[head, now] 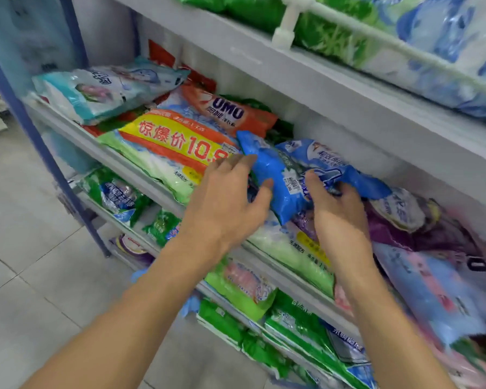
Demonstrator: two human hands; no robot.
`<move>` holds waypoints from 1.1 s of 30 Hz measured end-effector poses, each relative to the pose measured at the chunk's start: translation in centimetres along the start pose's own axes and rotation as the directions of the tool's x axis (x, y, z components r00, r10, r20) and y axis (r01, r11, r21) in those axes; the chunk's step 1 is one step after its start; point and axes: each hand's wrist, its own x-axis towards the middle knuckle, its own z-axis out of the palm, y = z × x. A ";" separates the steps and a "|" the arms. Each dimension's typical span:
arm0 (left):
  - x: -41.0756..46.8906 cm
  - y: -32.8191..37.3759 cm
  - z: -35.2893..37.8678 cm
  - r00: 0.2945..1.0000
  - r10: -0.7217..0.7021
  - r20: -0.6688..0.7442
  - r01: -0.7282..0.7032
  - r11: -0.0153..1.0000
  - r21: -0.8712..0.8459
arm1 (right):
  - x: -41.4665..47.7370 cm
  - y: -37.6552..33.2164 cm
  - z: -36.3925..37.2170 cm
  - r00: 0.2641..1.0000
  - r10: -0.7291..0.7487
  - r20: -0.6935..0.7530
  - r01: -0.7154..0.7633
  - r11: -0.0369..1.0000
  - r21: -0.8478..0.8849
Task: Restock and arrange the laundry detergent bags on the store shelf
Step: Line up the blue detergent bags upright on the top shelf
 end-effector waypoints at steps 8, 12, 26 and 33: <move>3.0 -0.1 5.3 0.988 0.087 -0.126 -0.085 0.996 0.023 | 2.5 -0.3 2.1 0.995 0.028 -0.092 -0.022 0.998 0.063; 1.7 0.9 5.3 0.996 -0.011 -0.091 -0.012 0.969 -0.246 | 2.6 1.4 1.6 0.998 0.012 -0.068 0.021 0.885 0.465; -3.5 -0.1 -1.1 0.622 -0.234 0.747 0.775 0.316 -0.547 | -3.5 7.5 -6.0 0.815 0.046 0.577 -0.477 0.619 0.624; -7.5 0.0 -2.6 0.631 -0.028 0.775 0.764 0.195 -0.615 | -7.7 6.4 -7.2 0.809 0.142 0.570 -0.522 0.618 0.587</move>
